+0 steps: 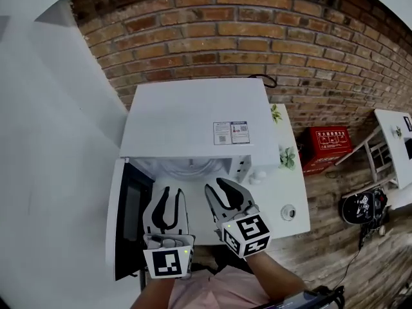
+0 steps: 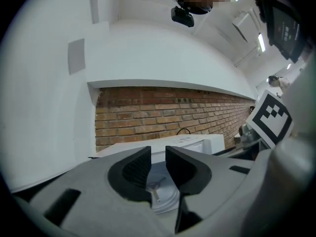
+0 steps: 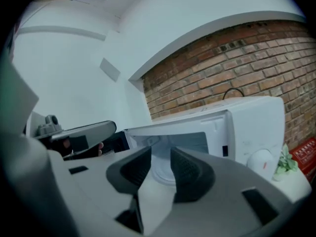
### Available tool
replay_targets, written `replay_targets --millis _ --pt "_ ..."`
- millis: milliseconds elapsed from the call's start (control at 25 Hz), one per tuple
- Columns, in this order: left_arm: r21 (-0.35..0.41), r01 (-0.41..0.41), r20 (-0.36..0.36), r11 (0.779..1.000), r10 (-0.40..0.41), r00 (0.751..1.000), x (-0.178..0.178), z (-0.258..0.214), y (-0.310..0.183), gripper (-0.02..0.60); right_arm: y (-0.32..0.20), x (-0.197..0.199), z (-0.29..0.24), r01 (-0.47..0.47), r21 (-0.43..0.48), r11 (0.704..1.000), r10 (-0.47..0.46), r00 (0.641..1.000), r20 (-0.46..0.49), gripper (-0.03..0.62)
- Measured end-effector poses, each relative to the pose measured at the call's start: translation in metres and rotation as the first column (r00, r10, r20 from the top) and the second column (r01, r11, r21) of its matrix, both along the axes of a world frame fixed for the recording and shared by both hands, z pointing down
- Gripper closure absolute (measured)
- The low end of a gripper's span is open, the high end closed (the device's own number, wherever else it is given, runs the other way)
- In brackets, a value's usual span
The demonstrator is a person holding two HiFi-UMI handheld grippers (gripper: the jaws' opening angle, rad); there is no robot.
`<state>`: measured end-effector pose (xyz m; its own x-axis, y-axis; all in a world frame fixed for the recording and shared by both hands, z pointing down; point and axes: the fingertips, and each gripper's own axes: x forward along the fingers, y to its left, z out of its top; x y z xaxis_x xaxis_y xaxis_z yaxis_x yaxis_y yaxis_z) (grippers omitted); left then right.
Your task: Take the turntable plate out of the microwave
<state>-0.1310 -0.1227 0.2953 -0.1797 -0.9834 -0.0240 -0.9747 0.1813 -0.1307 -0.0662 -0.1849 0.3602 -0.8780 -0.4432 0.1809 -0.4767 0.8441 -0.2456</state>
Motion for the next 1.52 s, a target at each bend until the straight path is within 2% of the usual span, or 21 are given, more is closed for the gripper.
replay_targets --millis 240,440,720,920,1320,1400,1520 --pt "0.010 0.057 0.008 0.998 -0.057 0.998 -0.019 -0.013 -0.009 0.491 -0.007 -0.031 -0.008 0.084 0.013 0.996 -0.084 0.996 -0.005 0.465" --pt "0.002 0.067 -0.005 0.998 -0.067 0.998 -0.033 -0.012 -0.012 0.491 -0.011 -0.048 0.001 0.098 -0.010 0.995 -0.098 0.995 -0.022 0.465" --pt "-0.065 0.043 -0.041 0.997 -0.046 0.998 -0.047 0.019 -0.015 0.492 -0.018 -0.061 0.047 0.060 -0.142 0.988 -0.069 0.996 -0.054 0.464" --pt "-0.113 0.010 -0.084 0.994 -0.020 0.996 -0.045 0.050 -0.013 0.494 -0.008 -0.059 0.102 0.021 -0.263 0.964 -0.049 0.994 -0.099 0.464" --pt "-0.163 -0.028 -0.135 0.986 0.006 0.991 -0.047 0.087 -0.017 0.494 -0.014 -0.064 0.165 -0.038 -0.511 0.859 0.021 0.999 -0.039 0.450" --pt "-0.173 -0.031 -0.139 0.984 0.007 0.990 -0.048 0.090 -0.017 0.494 -0.015 -0.068 0.171 -0.035 -0.577 0.816 0.037 0.999 -0.009 0.437" --pt "-0.182 -0.038 -0.143 0.983 0.012 0.990 -0.050 0.093 -0.017 0.494 -0.019 -0.075 0.178 -0.021 -0.686 0.727 0.084 0.995 0.058 0.422"
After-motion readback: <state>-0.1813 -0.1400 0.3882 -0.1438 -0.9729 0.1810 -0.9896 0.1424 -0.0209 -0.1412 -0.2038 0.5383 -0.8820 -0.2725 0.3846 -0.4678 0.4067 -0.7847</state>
